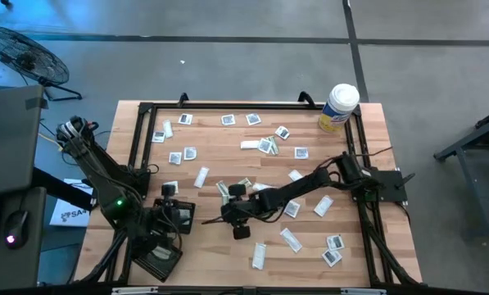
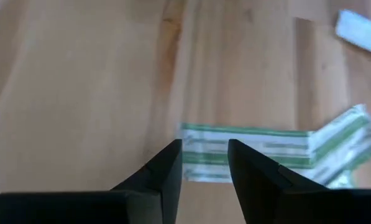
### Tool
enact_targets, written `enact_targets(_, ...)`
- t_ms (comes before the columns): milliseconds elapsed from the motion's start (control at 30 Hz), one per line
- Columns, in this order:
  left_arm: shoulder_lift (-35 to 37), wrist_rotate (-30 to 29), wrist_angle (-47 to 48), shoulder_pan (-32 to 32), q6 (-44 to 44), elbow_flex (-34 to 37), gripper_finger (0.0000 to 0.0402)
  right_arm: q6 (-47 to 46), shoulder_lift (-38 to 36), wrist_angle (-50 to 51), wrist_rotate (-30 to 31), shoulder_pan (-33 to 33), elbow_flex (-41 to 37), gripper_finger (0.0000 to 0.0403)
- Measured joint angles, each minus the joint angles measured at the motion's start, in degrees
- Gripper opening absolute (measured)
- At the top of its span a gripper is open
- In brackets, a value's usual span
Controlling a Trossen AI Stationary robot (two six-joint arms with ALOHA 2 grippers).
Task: Pick & Place First Aid Supplies
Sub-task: Put the bandage into the bottom black bin
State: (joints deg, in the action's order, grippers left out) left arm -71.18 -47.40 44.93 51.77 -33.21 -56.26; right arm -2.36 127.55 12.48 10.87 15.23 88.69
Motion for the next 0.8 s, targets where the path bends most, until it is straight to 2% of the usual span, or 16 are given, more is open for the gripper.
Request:
enact_targets(167, 0.0, -5.8, 0.1, 0.0, 0.0, 0.0, 0.0124, 0.9, 0.9, -0.2, -3.4, -0.4, 0.0, 0.01)
enact_targets(467, -0.2, -7.6, -1.8, 0.0, -0.1, 0.4, 0.0124, 1.1, 1.0, 0.7, -3.2, -0.6, 0.0, 0.007)
enact_targets(800, -0.2, -10.6, -7.9, -0.1, 0.0, 6.1, 0.0124, -0.3, 1.0, 2.2, -4.0, -1.8, -0.3, 0.0005)
